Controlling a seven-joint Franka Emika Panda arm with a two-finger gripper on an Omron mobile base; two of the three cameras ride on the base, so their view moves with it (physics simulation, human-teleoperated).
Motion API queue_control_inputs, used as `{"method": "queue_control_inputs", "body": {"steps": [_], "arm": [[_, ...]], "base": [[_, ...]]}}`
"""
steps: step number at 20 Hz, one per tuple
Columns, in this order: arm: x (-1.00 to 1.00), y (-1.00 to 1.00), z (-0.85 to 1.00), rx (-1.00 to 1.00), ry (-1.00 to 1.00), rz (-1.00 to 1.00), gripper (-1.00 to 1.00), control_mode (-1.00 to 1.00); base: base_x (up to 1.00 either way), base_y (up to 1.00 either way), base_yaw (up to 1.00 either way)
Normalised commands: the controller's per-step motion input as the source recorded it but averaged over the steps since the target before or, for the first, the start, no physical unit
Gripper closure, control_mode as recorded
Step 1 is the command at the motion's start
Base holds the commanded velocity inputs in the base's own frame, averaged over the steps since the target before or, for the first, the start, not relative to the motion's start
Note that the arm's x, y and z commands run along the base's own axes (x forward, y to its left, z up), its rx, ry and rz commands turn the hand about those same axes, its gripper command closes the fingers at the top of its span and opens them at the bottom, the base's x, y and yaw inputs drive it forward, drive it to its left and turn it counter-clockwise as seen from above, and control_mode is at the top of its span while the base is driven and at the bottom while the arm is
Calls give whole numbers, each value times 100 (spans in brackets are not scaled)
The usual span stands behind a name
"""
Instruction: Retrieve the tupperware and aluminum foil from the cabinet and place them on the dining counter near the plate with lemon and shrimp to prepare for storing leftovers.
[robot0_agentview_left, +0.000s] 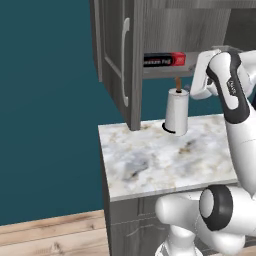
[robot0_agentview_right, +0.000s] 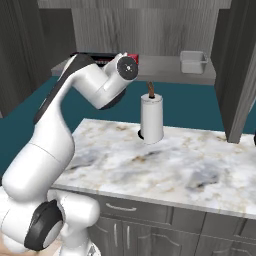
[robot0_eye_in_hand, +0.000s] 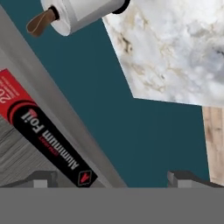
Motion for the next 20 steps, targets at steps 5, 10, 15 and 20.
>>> {"method": "queue_control_inputs", "body": {"steps": [5, 10, 15, 20], "arm": [[21, -8, 0, 5, 0, 0, -100, -100], [25, 0, 25, 7, -1, 0, -100, -100], [28, 0, 39, 5, -3, 0, -100, -100], [43, 0, 11, 2, 2, 0, -100, -100]], "base": [[0, 0, 0], [0, 0, 0], [0, 0, 0], [0, 0, 0]]}}
